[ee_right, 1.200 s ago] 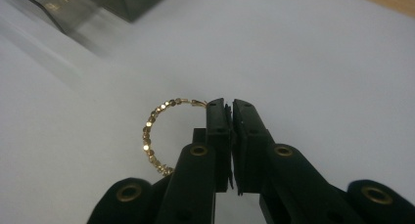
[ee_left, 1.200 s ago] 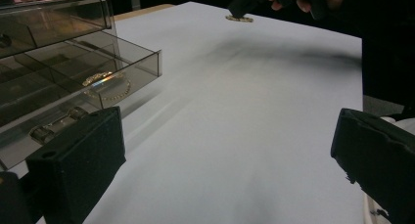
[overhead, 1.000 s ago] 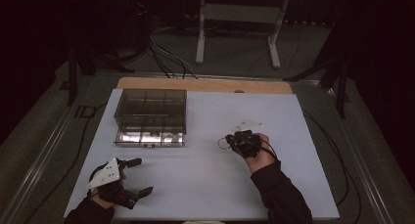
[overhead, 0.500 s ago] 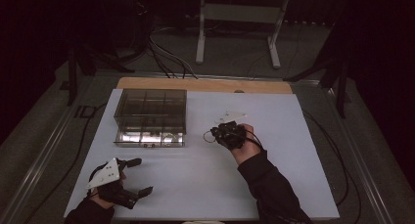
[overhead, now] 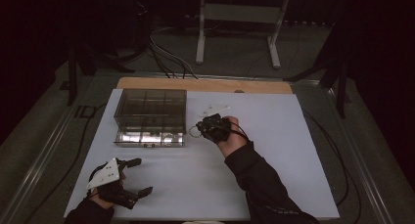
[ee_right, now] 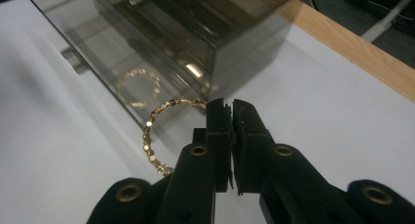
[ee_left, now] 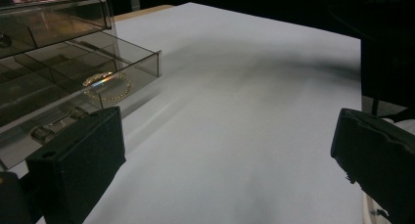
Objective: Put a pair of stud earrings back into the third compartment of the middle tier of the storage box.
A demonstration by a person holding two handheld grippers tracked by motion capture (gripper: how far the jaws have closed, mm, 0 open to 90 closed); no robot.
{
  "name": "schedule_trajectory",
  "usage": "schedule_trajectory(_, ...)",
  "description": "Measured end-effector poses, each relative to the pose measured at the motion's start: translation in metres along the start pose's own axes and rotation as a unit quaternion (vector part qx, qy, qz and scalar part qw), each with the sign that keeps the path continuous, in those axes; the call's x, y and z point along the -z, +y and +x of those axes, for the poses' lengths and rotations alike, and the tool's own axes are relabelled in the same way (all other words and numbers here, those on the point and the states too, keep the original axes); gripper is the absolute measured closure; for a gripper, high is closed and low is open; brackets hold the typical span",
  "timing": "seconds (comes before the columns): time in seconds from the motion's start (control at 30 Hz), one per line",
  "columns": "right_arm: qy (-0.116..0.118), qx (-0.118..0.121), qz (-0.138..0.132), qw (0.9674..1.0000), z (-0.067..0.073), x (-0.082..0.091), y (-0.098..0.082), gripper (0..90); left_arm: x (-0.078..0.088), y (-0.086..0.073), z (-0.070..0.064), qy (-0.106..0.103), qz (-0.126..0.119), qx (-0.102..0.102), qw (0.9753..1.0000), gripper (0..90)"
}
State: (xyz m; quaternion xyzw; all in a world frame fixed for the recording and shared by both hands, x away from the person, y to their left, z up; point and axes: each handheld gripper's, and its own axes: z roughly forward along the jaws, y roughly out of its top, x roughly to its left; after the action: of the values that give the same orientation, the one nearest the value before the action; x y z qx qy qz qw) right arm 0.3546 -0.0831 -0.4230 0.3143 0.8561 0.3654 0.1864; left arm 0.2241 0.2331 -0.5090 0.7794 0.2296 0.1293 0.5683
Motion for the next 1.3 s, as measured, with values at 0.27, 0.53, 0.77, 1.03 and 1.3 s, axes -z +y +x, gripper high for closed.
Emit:
schedule_trajectory(0.27,0.015,0.01,-0.002,0.9998,0.013,-0.014,0.014,87.0,0.001,0.0,0.0,0.0,-0.002,0.001,1.0,0.6)
schedule_trajectory(0.53,0.027,0.017,0.007,0.9995,0.025,-0.035,0.028,87.0,0.001,0.001,0.0,0.0,-0.002,-0.001,1.0,0.6)
schedule_trajectory(0.77,0.032,0.016,0.02,0.9991,0.031,-0.053,0.027,87.0,0.001,0.0,0.0,-0.001,-0.003,0.0,1.0,0.6)
schedule_trajectory(1.03,0.025,0.018,0.035,0.9989,0.032,-0.073,0.028,86.9,0.002,0.0,0.0,-0.001,-0.005,0.001,1.0,0.6)
schedule_trajectory(1.3,0.029,0.002,0.037,0.9989,0.03,-0.083,0.025,85.9,0.003,0.0,0.001,-0.001,-0.006,0.003,1.0,0.6)
